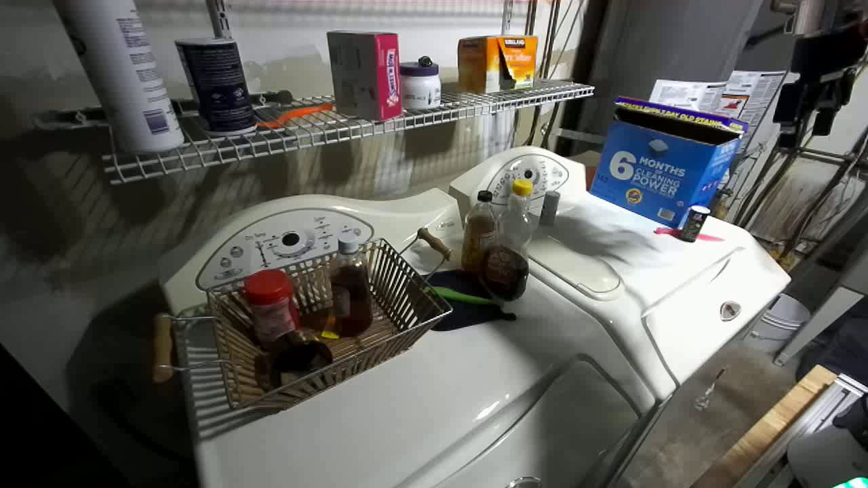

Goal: Press a button on the washing machine

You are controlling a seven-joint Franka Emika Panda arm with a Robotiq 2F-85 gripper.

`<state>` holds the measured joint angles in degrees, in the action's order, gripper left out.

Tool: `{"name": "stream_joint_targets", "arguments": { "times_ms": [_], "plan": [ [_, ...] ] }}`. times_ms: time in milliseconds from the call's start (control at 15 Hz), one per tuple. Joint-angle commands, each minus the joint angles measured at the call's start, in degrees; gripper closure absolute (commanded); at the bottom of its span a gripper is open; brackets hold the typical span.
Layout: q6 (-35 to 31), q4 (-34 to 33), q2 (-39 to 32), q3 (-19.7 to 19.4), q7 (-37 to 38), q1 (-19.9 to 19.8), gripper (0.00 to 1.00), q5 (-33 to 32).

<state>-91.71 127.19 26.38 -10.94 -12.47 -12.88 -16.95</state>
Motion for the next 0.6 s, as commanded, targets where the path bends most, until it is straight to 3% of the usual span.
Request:
{"name": "stream_joint_targets", "arguments": {
  "times_ms": [0, 533],
  "plan": [
    [0.2, -0.1, 0.0, -0.8, 0.3, 1.0, 0.00, -0.3],
    [0.4, -1.2, -0.9, -0.4, 0.8, 1.5, 0.00, 0.4]
  ]
}}
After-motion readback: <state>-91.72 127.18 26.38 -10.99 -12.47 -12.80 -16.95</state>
